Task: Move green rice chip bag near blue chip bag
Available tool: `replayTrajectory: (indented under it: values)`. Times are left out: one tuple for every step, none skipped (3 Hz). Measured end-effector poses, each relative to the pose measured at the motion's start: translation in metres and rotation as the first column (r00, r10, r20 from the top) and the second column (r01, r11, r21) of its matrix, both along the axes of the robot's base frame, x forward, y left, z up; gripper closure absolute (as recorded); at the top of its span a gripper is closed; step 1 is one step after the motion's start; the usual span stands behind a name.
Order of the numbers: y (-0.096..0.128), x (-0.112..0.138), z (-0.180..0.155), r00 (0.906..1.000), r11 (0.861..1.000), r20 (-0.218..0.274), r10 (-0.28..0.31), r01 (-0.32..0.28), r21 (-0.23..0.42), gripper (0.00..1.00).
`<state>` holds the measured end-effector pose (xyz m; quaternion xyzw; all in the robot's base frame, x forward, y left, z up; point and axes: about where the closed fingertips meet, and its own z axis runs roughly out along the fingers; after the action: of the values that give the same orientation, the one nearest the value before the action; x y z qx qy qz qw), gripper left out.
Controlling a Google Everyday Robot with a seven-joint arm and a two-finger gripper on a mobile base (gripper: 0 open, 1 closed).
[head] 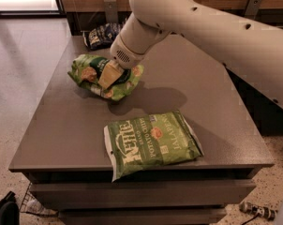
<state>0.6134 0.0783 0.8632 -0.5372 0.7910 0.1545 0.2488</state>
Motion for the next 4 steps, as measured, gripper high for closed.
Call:
replayTrajectory:
  values:
    - [-0.01,0.009,0.029,0.9986,1.0,0.05,-0.016,0.016,-0.01,1.0]
    - [-0.045,0.026,0.057,0.9907,0.996,0.103,-0.089,0.088,0.019,1.0]
    - [-0.087,0.053,0.081,0.9686,0.979,0.142,-0.204,0.201,0.035,1.0]
    - [-0.149,0.108,0.101,0.9065,0.92,0.158,-0.392,0.391,0.037,1.0]
